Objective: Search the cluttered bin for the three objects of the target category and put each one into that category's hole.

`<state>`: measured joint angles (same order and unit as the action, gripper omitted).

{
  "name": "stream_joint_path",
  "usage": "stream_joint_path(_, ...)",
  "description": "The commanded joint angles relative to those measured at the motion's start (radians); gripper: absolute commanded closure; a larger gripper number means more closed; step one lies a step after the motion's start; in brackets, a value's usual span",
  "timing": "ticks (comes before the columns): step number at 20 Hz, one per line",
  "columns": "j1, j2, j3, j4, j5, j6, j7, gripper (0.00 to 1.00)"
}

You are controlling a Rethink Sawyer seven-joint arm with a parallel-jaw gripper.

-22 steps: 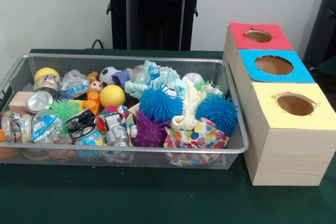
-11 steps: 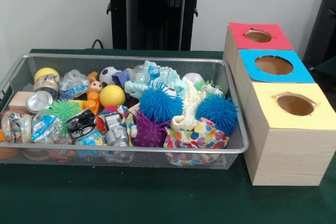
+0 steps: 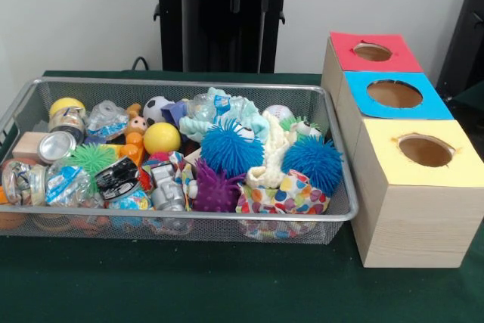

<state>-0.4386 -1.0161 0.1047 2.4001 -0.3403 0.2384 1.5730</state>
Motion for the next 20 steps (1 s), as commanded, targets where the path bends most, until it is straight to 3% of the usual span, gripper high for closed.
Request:
stream_joint_path(1, -0.011, 0.11, -0.015, 0.006, -0.119, -0.152, 0.102, 0.0)
stream_joint_path(6, -0.017, 0.133, -0.046, 0.009, -0.173, -0.181, 0.111, 0.0)
stream_joint_path(13, 0.05, 0.394, -0.185, -0.071, -0.244, -0.39, 0.167, 0.0)
stream_joint_path(20, 0.077, 0.483, -0.204, -0.087, -0.213, -0.444, 0.179, 0.0)
